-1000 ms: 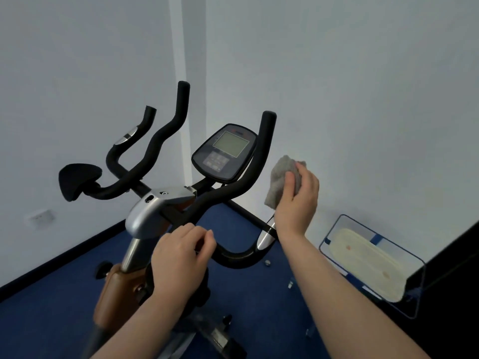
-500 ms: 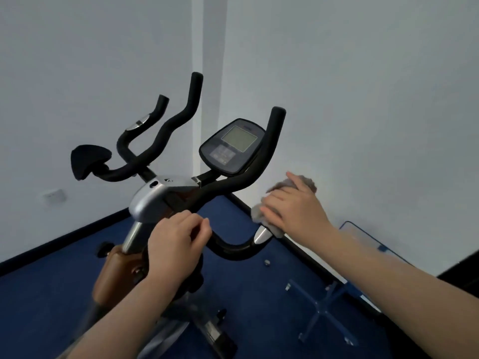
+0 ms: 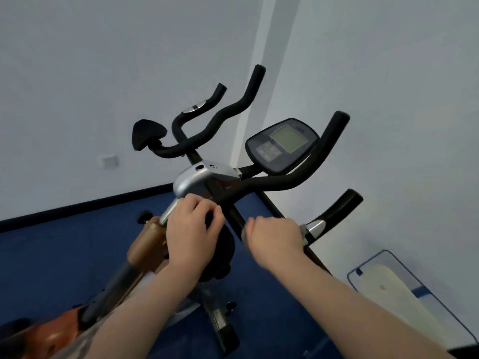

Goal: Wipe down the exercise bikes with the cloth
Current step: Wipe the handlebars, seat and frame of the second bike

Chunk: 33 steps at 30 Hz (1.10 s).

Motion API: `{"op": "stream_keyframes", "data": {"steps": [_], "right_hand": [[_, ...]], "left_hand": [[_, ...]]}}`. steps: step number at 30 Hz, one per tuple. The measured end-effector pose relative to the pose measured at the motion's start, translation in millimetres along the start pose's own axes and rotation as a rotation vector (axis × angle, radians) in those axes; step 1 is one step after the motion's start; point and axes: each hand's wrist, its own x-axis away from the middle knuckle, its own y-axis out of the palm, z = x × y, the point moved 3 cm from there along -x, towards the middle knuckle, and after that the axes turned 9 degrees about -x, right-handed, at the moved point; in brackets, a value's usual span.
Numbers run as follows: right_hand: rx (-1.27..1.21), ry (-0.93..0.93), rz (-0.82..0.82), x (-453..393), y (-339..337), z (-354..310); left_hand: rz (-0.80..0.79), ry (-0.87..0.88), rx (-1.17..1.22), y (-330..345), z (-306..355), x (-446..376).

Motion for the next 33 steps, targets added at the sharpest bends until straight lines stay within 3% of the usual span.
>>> {"op": "stream_keyframes", "data": {"steps": [3,6,13,16,21,24,27,33], "right_hand": [[-0.002,-0.027,-0.114,-3,-7,0],[0.014,-0.084,0.037,28,0,2],[-0.471,-0.007,-0.089,-24,-2,-8],[-0.382,-0.036,0.052,0,10,-3],[-0.515,0.022,-0.075,-39,0,-9],[-0.549,-0.002,-0.044,-35,3,-9],[-0.433,-0.050,-0.033,-19,11,4],[-0.588,0.091,-0.030,-36,-1,-16]], "left_hand": [[-0.023,-0.090,0.006,1,-4,2],[-0.036,-0.124,0.004,2,-6,2],[-0.037,-0.176,-0.038,1,-5,2],[-0.029,-0.225,-0.048,0,-4,3],[-0.054,-0.284,-0.056,-1,-2,1],[-0.060,-0.343,-0.067,-3,-2,3],[-0.074,-0.390,-0.076,-1,-5,4],[-0.104,-0.389,-0.032,2,-7,4]]}}
